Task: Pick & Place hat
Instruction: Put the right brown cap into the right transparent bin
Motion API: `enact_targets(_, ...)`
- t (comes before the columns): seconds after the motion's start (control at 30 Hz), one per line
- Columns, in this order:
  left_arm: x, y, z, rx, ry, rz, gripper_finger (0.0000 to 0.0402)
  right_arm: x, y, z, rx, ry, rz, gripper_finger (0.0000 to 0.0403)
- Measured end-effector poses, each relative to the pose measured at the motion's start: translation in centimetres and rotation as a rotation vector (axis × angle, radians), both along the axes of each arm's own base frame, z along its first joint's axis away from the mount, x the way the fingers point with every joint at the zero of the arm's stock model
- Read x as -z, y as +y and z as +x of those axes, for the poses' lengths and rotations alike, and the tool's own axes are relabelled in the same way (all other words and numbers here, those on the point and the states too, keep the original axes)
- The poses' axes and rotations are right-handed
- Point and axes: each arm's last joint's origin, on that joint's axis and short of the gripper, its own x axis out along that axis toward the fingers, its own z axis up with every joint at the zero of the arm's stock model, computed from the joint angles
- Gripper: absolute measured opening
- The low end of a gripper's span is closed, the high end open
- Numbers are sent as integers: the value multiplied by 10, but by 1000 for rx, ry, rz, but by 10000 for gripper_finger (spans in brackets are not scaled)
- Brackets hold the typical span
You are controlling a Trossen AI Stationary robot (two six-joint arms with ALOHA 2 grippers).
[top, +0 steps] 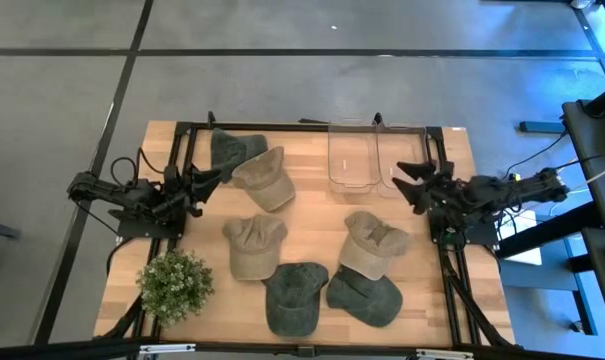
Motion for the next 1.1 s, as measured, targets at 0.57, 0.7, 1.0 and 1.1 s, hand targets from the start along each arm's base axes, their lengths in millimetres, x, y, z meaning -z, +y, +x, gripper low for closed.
enact_targets(0.57,0,0,0,8,-32,-59,155,4,18,69,9,839,512,326)
enact_targets(0.7,1,0,0,8,-21,-56,155,27,22,79,31,1024,596,316)
enact_targets(1.0,2,0,0,9,-9,-53,155,60,23,95,134,1239,633,290)
enact_targets(1.1,2,0,1,9,-1,-51,155,71,20,101,160,1293,643,283)
